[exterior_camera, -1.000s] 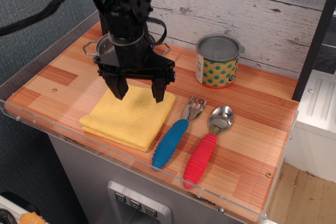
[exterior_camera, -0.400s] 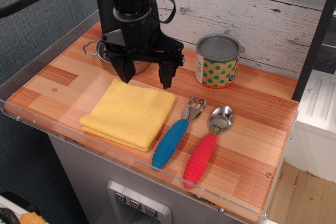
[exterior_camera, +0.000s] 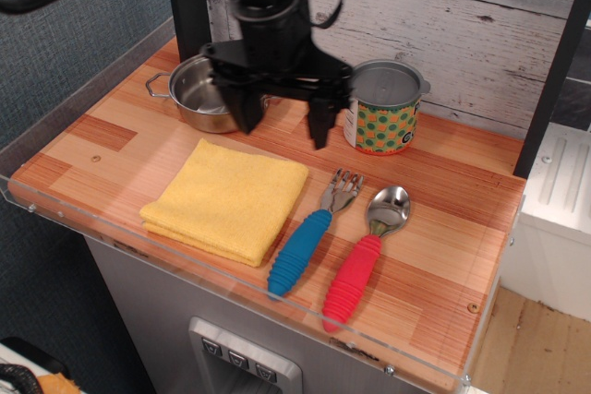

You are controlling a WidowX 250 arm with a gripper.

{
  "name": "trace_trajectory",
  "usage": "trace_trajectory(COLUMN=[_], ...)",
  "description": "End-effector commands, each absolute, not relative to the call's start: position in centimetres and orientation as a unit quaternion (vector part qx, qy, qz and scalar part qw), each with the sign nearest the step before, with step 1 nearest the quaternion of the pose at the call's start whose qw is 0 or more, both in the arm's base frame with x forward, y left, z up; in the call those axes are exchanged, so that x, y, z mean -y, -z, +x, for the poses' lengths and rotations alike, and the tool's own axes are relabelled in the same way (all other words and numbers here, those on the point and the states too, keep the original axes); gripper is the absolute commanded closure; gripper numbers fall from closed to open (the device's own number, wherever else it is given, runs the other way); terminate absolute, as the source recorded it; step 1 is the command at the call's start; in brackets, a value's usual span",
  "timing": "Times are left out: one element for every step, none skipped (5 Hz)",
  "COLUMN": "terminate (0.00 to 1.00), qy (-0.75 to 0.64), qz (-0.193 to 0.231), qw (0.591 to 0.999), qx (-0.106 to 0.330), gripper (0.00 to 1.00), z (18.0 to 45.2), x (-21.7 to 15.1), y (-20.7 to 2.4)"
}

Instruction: Move the yellow cloth to the left of the blue fork

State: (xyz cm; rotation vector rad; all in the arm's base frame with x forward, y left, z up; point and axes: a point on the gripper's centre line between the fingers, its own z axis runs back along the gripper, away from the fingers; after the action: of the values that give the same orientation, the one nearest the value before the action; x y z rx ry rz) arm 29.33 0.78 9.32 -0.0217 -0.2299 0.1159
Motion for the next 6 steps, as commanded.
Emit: trace_trajectory(terminate=[0.00,0.00,0.00,0.00,0.00,0.00], qy=[-0.073,-0.094,-0.119,-0.146,-0.176,-0.205], qz=[0.001,0.006,0.010,0.018,0.031,0.049], qw=[0.987,0.985,0.982,0.977,0.971,0.966], qx=[0.140,0.148,0.149,0.153,0.157,0.153], gripper=[0.00,0.00,0.00,0.00,0.00,0.00], z=[31.8,32.5,33.1,33.2,32.8,31.5], x=[-2.4,-4.2,-6.4,-8.8,-10.9,-12.9], y=[-11.2,-11.8,-12.2,-12.3,-12.8,-12.6])
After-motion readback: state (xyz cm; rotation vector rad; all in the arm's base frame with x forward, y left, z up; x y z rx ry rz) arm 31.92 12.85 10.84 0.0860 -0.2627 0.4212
